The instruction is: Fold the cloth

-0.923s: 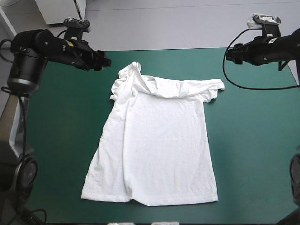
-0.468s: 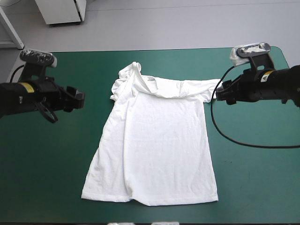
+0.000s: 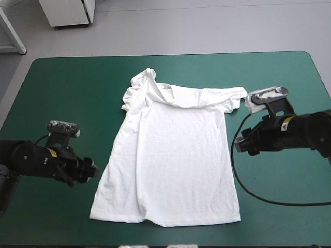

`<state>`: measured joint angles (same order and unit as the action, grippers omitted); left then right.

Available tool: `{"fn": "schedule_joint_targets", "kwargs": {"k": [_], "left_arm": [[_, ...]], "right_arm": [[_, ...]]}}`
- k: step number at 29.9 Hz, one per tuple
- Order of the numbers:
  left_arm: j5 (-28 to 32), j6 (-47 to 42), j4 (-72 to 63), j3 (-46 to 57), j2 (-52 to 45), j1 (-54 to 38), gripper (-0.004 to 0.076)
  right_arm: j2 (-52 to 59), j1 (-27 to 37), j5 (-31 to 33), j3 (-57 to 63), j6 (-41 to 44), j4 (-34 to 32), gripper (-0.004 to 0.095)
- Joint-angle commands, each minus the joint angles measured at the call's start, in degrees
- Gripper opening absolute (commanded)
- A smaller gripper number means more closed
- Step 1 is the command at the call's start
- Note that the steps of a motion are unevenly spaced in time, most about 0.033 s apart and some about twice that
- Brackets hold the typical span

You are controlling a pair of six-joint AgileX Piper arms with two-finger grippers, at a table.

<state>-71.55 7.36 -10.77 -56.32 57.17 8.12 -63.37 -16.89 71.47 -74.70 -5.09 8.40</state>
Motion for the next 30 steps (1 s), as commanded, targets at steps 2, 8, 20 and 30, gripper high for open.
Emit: {"fn": "schedule_joint_targets", "kwargs": {"k": [2, 8, 20, 30], "left_arm": [[-2.3, -0.5, -1.9, 6.5, -1.0, 1.2, 0.0482], [-2.3, -2.1, -0.2, 12.7, -1.0, 5.5, 0.0482], [6.0, -3.3, 2.1, 20.8, 0.3, 7.8, 0.0482], [15.5, -3.0, 1.1, 24.2, 10.0, 7.8, 0.0482]], "right_arm": [[2.9, -0.5, 0.0, 5.0, 0.0, 0.1, 0.063], [5.1, -0.5, 0.0, 11.3, 0.1, 1.9, 0.063], [5.8, -0.5, 0.0, 21.4, -1.1, 2.1, 0.0622], [6.8, -1.5, -1.4, 26.0, -3.7, 2.3, 0.0594]]}}
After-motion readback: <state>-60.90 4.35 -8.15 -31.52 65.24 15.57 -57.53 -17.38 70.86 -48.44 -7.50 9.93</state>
